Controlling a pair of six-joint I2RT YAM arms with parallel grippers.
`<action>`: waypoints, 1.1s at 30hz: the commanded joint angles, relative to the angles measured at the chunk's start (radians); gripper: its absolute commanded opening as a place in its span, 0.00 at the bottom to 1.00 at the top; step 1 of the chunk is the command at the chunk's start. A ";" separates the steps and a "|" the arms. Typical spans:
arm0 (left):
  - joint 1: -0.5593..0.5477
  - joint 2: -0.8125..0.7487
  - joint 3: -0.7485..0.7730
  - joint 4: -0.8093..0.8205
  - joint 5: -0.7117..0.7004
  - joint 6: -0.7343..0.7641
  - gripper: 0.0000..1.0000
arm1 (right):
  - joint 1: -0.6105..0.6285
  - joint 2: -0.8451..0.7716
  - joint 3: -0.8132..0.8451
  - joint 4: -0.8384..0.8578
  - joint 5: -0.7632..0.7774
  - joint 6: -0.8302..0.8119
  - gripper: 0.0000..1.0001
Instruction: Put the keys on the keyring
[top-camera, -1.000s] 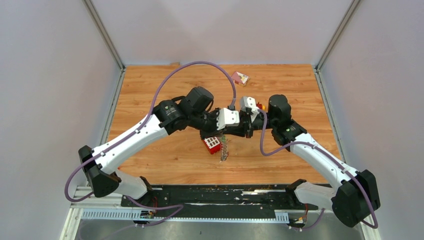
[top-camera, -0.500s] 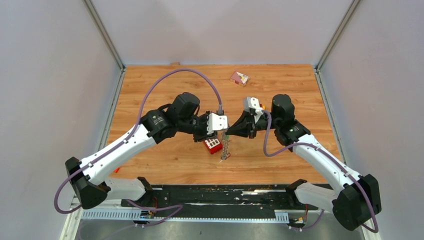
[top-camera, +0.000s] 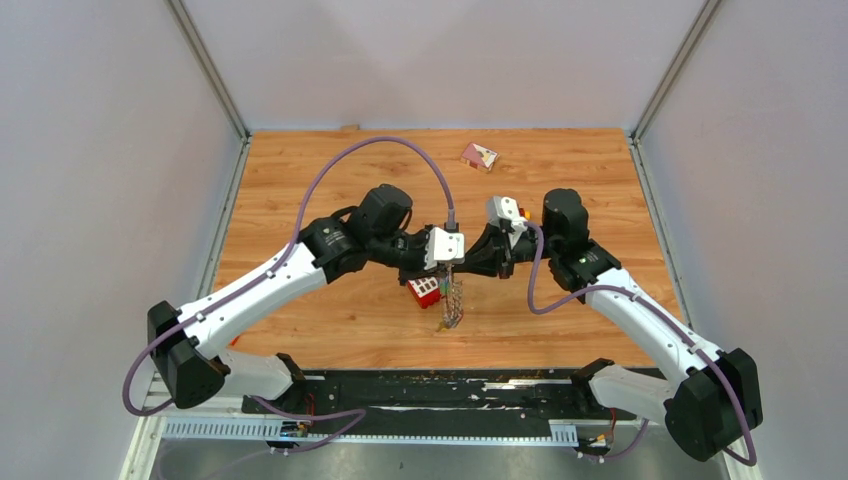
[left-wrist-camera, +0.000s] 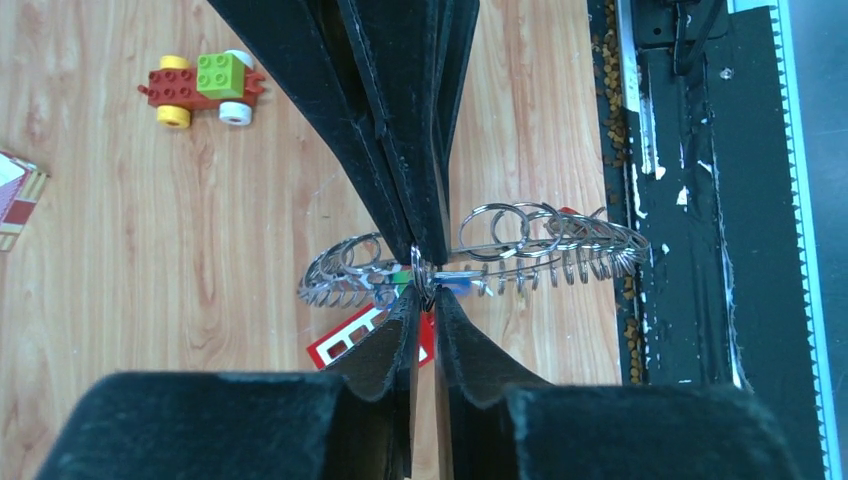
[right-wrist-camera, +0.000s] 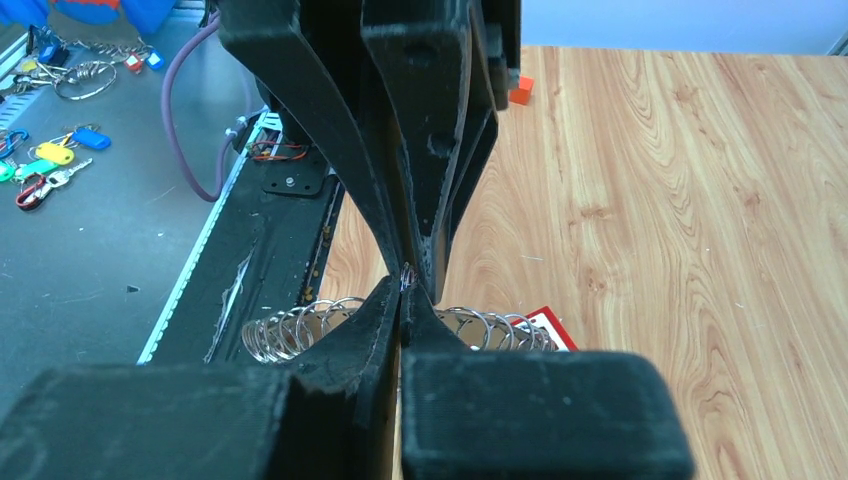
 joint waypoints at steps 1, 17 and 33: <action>0.002 0.030 0.018 0.033 0.048 -0.008 0.12 | -0.004 -0.025 0.051 0.025 -0.042 -0.027 0.00; 0.002 0.082 0.079 0.009 0.070 -0.015 0.13 | -0.004 -0.014 0.042 -0.006 -0.027 -0.078 0.00; 0.004 -0.015 0.036 0.025 0.078 0.070 0.41 | -0.005 -0.015 0.049 -0.029 -0.015 -0.103 0.00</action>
